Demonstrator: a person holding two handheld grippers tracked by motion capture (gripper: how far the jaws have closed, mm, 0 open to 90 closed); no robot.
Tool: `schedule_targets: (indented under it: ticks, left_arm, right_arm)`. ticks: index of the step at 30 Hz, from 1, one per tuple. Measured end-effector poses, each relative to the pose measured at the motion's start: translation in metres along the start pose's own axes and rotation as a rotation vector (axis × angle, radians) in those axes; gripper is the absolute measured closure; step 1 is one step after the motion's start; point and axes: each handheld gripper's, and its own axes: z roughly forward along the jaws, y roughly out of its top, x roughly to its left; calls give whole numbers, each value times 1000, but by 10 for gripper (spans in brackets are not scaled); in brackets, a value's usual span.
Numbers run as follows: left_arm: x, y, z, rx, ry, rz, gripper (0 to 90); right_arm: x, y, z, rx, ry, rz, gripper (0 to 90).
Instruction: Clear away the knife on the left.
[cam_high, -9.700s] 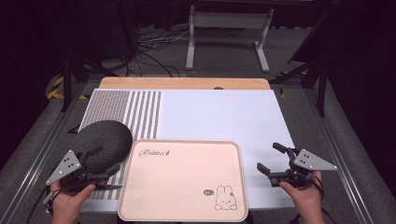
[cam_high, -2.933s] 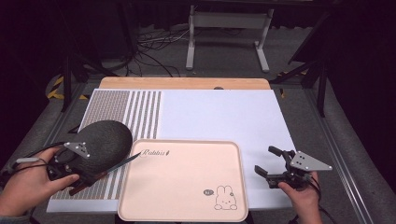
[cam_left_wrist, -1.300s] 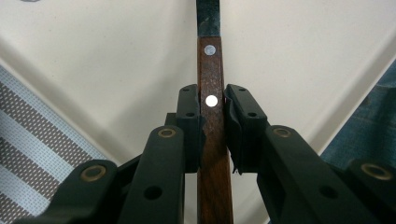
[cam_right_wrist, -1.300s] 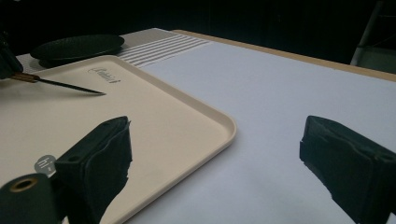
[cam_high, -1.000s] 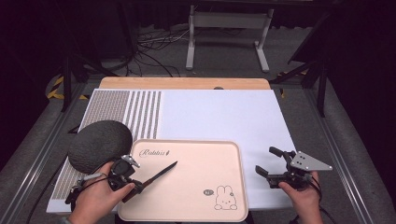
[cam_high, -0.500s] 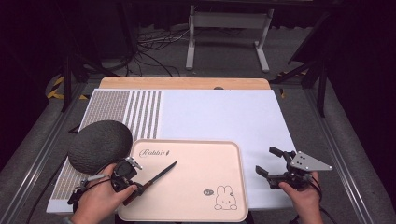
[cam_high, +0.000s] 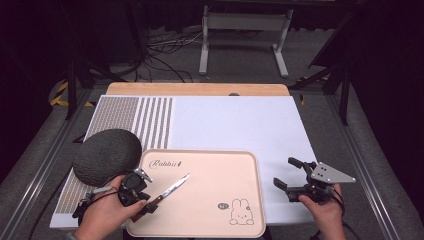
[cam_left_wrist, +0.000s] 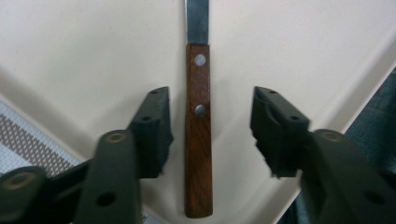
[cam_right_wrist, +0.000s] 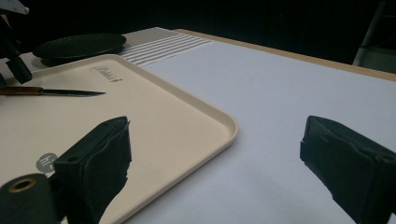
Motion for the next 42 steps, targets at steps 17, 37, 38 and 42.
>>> schedule_targets:
  ticks: [17, 37, 38, 42]
  left_arm:
    - [-16, 19, -4, -118, -8, 316, 377]
    - [-8, 37, 20, 28, -36, 515, 900]
    - [-7, 38, 22, 37, -41, 521, 900]
    - [-6, 39, 25, 50, -46, 523, 900]
  right_arm:
    - [0, 0, 0, 1, 2, -3, 89]
    - [-1, -1, 0, -2, 3, -2, 88]
    - [-1, -1, -1, -2, 3, 0, 88]
    - [-2, -1, 0, -2, 2, -2, 88]
